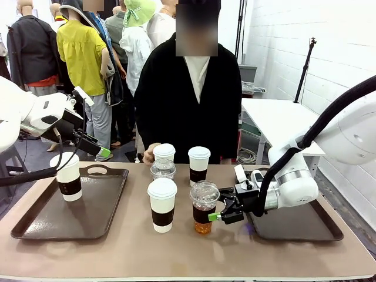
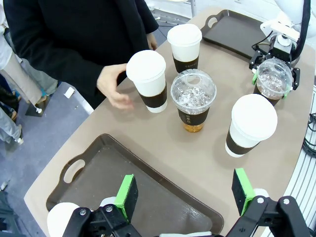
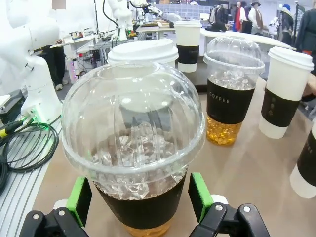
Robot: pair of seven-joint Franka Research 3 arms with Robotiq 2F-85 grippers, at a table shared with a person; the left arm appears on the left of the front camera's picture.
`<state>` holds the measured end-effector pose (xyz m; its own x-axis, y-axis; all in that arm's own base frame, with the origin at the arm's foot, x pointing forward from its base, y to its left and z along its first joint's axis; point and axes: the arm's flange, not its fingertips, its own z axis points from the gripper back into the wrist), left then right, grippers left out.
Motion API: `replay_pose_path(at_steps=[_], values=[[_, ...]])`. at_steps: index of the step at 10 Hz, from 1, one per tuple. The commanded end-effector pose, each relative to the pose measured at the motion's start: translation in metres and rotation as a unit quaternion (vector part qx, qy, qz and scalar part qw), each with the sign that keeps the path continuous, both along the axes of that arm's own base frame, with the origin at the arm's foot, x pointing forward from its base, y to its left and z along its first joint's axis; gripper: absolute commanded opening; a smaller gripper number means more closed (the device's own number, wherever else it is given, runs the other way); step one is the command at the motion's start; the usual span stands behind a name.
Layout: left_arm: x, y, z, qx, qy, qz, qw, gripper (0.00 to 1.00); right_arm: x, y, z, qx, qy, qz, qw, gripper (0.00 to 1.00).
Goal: Distribute the coffee onto the tray.
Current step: Pick up one iced Americano and place it on the right Handle tray.
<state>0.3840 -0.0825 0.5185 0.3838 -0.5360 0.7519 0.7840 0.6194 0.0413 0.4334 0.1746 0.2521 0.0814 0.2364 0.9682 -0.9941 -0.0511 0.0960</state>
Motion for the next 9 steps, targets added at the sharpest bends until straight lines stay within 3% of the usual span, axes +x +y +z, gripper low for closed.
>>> replay_pose_path(at_steps=[1, 4, 5, 6, 9], values=[[0.0027, 0.0027, -0.0028, -0.002, -0.001, -0.009, 1.0, 1.0, 0.0062, 0.0106, -0.0038, 0.012, 0.003, 0.004, 1.0, 1.0], [0.0027, 0.0027, -0.0028, -0.002, -0.001, -0.009, 1.0, 1.0, 0.007, 0.0129, -0.005, 0.016, 0.024, 0.005, 1.0, 1.0], [0.0027, 0.0027, -0.0028, -0.002, -0.001, -0.009, 1.0, 1.0, 0.0069, 0.0144, -0.0039, 0.015, 0.033, 0.002, 0.999, 0.8], [0.0027, 0.0027, -0.0028, -0.002, -0.001, -0.009, 1.0, 1.0, 0.0069, 0.014, -0.0049, 0.024, 0.016, 0.01, 1.0, 0.6], [0.0027, 0.0027, -0.0028, -0.002, -0.001, -0.009, 1.0, 1.0, 0.0065, 0.0118, -0.0044, 0.021, 0.025, 0.004, 0.999, 0.6]])
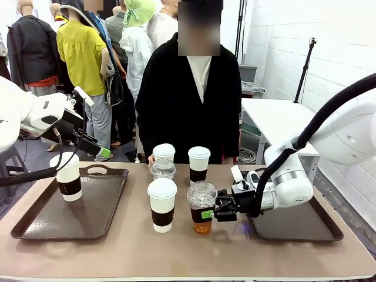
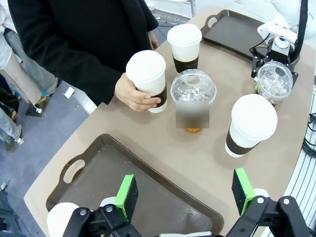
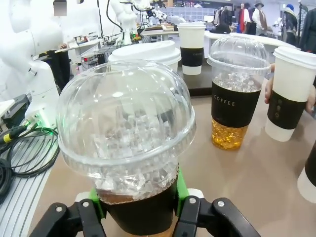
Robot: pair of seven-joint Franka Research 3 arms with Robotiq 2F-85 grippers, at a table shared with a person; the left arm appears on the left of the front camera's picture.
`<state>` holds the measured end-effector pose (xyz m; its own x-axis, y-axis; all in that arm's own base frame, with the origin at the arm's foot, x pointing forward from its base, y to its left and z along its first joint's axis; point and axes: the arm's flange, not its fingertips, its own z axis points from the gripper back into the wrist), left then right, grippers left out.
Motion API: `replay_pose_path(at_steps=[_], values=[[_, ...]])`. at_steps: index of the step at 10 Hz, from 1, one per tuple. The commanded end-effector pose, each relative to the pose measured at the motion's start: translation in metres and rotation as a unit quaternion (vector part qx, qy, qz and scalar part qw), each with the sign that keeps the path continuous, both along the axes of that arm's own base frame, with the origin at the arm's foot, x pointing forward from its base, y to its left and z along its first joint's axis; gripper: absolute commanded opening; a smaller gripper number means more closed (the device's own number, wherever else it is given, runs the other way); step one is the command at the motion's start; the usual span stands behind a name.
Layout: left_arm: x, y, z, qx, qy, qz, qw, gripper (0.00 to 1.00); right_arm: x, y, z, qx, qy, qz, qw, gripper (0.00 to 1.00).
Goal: Distribute the coffee onto the tray.
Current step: Pick up one iced Americano and place it on the right Handle tray.
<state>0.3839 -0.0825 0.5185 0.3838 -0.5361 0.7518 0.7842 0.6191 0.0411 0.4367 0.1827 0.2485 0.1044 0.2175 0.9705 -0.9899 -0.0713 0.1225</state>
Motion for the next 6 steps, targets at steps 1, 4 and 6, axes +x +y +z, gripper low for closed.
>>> replay_pose_path(at_steps=[1, 4, 6], values=[[0.003, 0.003, -0.003, -0.002, -0.001, -0.009, 1.0, 1.0, 0.004, 0.001, 0.002, 0.016, 0.015, -0.01, 1.0, 0.6], [0.003, 0.003, -0.003, -0.002, -0.001, -0.009, 1.0, 1.0, 0.004, -0.034, 0.041, 0.041, 0.02, -0.033, 0.998, 0.6], [0.003, 0.003, -0.003, -0.002, -0.001, -0.009, 1.0, 1.0, 0.007, -0.073, 0.069, 0.033, 0.021, -0.065, 0.997, 0.6]])
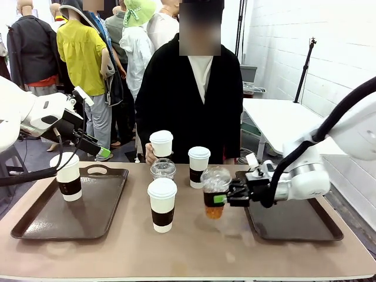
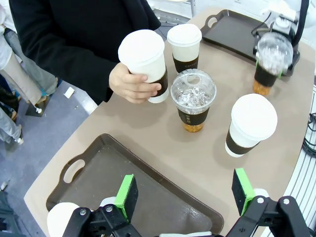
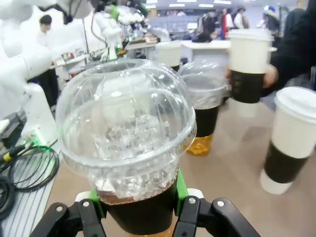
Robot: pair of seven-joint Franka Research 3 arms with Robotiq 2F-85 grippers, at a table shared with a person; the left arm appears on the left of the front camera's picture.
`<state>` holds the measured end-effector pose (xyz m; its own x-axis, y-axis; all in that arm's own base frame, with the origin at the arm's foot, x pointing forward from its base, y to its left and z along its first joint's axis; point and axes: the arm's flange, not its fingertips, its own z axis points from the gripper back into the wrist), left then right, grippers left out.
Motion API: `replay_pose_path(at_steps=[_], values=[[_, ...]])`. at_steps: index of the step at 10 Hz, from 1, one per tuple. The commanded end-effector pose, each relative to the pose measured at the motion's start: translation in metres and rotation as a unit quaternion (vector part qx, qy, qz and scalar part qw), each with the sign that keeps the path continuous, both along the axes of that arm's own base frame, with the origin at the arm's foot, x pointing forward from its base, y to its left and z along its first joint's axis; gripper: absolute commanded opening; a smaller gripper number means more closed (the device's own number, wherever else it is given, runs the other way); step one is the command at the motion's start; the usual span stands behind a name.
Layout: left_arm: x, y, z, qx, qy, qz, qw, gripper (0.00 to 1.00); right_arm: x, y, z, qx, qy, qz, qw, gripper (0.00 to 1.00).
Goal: Distribute the coffee onto the tray.
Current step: Pick up one iced Americano and place it on the right Handle tray.
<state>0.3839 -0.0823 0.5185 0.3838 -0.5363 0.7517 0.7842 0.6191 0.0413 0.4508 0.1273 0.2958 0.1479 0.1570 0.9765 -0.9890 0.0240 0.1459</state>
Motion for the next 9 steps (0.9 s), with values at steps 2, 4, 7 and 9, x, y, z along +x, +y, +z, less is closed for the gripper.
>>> replay_pose_path(at_steps=[2, 4, 7, 9], values=[[0.003, 0.003, -0.003, -0.002, -0.001, -0.009, 1.0, 1.0, -0.003, -0.057, 0.035, 0.005, 0.006, -0.033, 0.999, 0.6], [0.003, 0.003, -0.003, -0.002, -0.001, -0.009, 1.0, 1.0, -0.002, -0.092, 0.039, 0.001, -0.012, -0.057, 0.998, 0.6], [0.003, 0.003, -0.003, -0.002, -0.001, -0.009, 1.0, 1.0, -0.002, -0.113, 0.039, -0.008, -0.003, -0.073, 0.997, 0.6], [0.003, 0.003, -0.003, -0.002, -0.001, -0.009, 1.0, 1.0, 0.003, -0.114, 0.035, -0.015, -0.005, -0.077, 0.997, 0.6]])
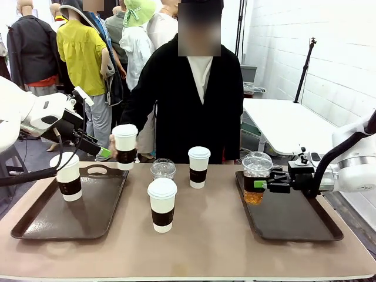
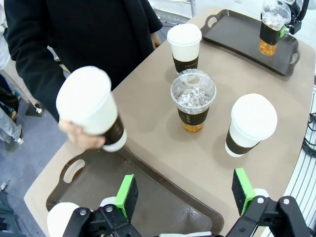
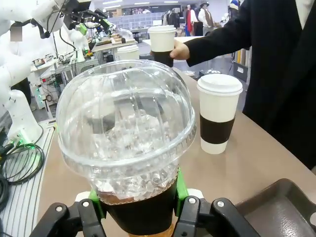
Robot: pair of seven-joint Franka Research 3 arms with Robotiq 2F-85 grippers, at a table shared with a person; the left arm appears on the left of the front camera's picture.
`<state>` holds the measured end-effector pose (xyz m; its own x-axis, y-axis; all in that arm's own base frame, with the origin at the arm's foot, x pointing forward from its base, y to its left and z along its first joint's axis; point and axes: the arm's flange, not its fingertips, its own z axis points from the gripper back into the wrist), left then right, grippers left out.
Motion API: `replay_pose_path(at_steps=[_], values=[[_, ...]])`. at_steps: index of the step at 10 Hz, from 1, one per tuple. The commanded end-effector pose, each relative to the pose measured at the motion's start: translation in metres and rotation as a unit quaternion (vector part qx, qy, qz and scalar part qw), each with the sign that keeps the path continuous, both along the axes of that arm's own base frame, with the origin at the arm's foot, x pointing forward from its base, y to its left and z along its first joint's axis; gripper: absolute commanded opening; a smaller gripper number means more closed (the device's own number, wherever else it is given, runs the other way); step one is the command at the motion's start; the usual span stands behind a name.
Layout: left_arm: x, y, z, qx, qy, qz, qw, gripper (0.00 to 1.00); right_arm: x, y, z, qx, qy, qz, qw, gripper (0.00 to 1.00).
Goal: Distribute the coffee onto the tray.
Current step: Pick up one iced Americano and place it on the right Handle tray.
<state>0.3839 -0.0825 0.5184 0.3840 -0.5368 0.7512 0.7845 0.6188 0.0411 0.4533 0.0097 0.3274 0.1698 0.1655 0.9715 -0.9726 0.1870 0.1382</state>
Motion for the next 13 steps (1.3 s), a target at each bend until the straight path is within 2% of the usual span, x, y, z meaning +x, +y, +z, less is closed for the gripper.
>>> replay_pose_path(at_steps=[1, 4, 9, 13], values=[[0.003, 0.003, -0.003, -0.002, -0.001, -0.009, 1.0, 1.0, 0.001, 0.004, 0.003, 0.003, -0.003, 0.003, 1.0, 0.6], [0.003, 0.003, -0.003, -0.002, -0.001, -0.009, 1.0, 1.0, 0.0, 0.001, 0.0, 0.0, 0.001, 0.002, 1.0, 0.6], [0.003, 0.003, -0.003, -0.002, -0.001, -0.009, 1.0, 1.0, 0.055, -0.034, -0.02, -0.007, -0.045, -0.04, 0.998, 0.6], [0.003, 0.003, -0.003, -0.002, -0.001, -0.009, 1.0, 1.0, 0.091, -0.058, -0.044, 0.015, -0.057, -0.089, 0.994, 0.6]])
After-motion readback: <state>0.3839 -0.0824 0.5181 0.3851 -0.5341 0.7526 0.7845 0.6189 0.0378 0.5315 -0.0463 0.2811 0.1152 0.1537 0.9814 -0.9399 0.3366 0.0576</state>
